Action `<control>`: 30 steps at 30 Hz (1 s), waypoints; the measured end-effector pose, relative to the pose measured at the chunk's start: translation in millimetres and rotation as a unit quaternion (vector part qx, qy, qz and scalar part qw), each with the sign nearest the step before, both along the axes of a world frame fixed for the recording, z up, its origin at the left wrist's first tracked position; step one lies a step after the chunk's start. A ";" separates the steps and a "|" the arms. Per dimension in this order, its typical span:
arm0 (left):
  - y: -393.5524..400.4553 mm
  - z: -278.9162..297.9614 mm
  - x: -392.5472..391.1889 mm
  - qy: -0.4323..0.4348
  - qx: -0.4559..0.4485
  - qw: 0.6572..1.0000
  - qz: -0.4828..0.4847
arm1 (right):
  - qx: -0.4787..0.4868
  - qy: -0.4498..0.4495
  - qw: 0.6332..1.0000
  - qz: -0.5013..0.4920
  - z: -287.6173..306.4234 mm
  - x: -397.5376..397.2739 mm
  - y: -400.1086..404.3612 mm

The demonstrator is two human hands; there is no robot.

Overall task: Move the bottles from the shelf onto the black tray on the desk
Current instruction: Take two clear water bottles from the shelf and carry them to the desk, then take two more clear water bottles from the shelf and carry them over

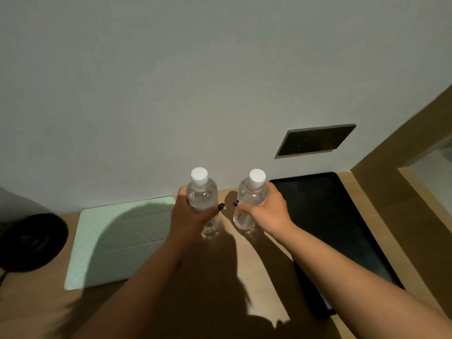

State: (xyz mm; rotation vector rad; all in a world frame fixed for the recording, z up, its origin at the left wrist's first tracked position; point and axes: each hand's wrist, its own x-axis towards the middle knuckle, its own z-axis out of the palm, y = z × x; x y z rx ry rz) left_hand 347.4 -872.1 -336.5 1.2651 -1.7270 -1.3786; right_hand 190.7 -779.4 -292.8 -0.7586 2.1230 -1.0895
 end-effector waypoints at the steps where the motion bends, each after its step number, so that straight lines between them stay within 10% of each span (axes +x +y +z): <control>1: -0.2 -2.0 0.5 -0.010 -0.005 1.000 -0.007 | -0.003 0.000 1.000 0.000 -1.7 1.0 0.4; 25: 12.2 70.2 4.6 -0.070 -0.073 0.989 -0.104 | 0.026 0.028 0.998 0.059 33.0 -2.0 26.4; 30: 25.8 120.0 -1.3 -0.098 -0.156 0.974 -0.131 | -0.002 0.163 0.985 0.056 69.4 -12.5 58.1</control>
